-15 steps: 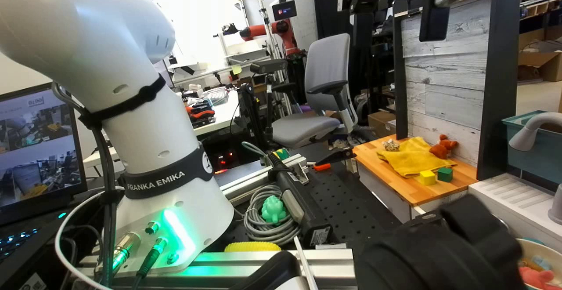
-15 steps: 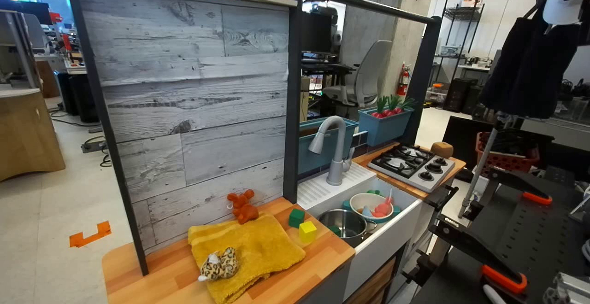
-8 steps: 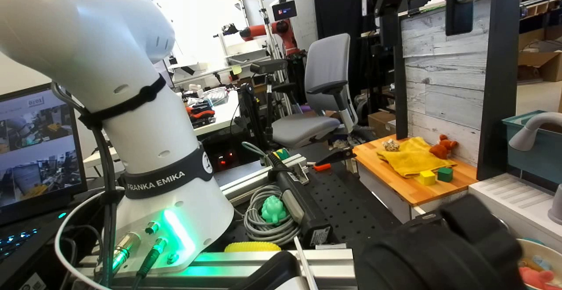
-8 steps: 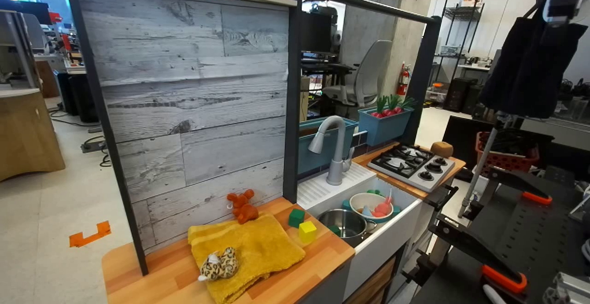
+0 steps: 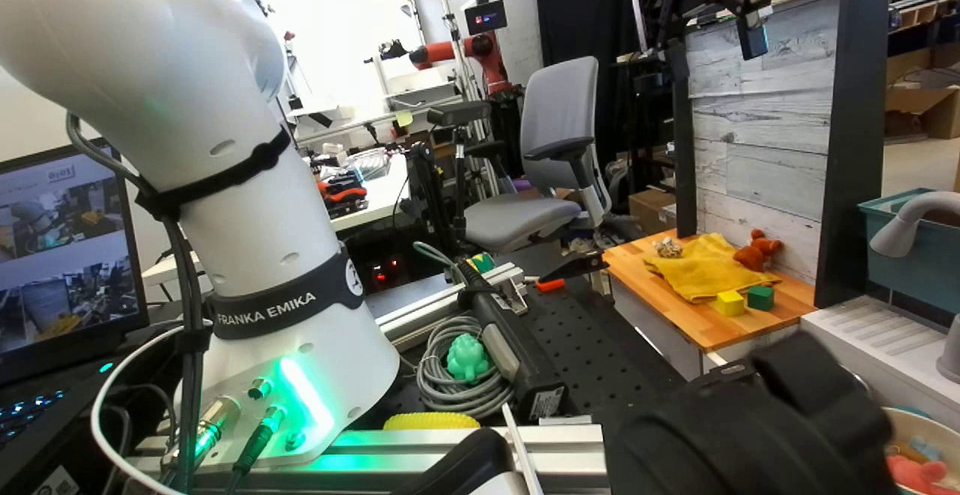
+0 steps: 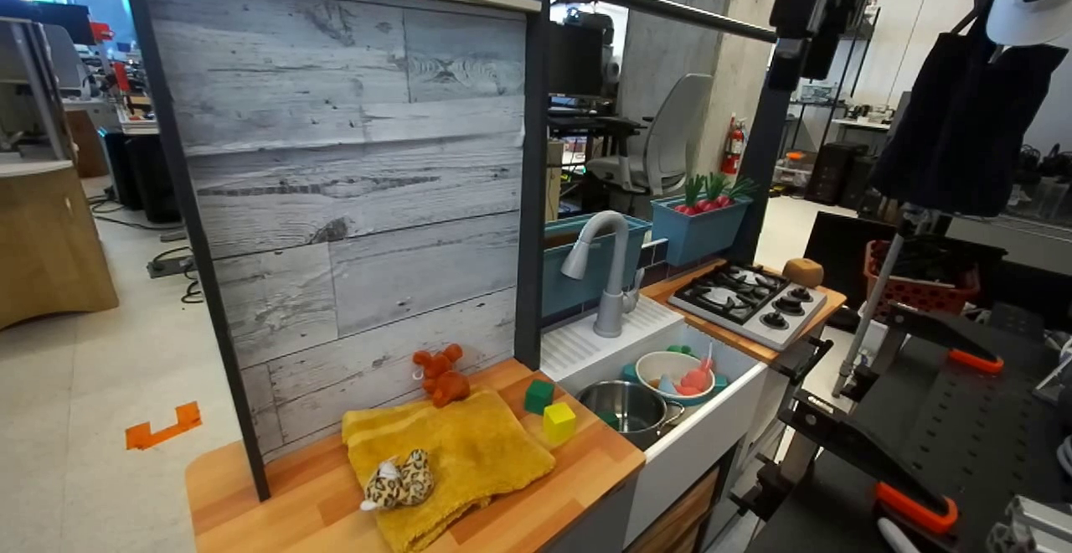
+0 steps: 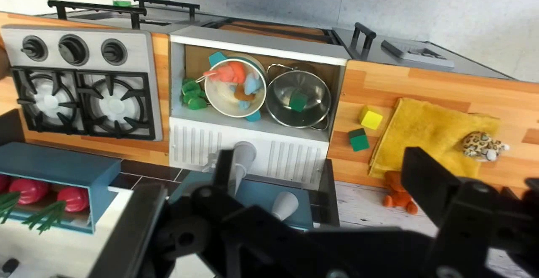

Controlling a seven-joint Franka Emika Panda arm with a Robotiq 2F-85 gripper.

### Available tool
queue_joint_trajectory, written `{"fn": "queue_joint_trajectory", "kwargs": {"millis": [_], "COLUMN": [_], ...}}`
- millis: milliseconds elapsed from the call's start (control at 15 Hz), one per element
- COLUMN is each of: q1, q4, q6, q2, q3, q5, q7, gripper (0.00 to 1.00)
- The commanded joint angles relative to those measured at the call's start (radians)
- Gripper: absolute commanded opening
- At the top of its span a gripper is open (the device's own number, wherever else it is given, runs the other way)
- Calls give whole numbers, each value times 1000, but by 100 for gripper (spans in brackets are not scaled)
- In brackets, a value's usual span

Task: Put the things on the counter inside the pot in the sink, wipe the counter with the towel, and then remove the things from the dish in the sink and put them on the stove

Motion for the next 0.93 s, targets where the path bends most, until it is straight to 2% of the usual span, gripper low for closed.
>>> {"fn": "queue_joint_trajectory", "kwargs": {"millis": [0, 333, 467, 600, 667, 733, 867], "q1": [2, -1, 31, 69, 83, 104, 141], "q4": [15, 23, 56, 111, 150, 192, 291], "q6": [-3, 26, 51, 64, 87, 75, 71], "q2": [19, 45, 115, 209, 269, 320, 438], "q3": [-2, -2, 10, 50, 72, 84, 100], "q5": [1, -14, 46, 61, 40, 69, 85], "q7": [0, 11, -27, 8, 77, 77, 190], "gripper": [100, 100, 100, 100, 100, 100, 100]}}
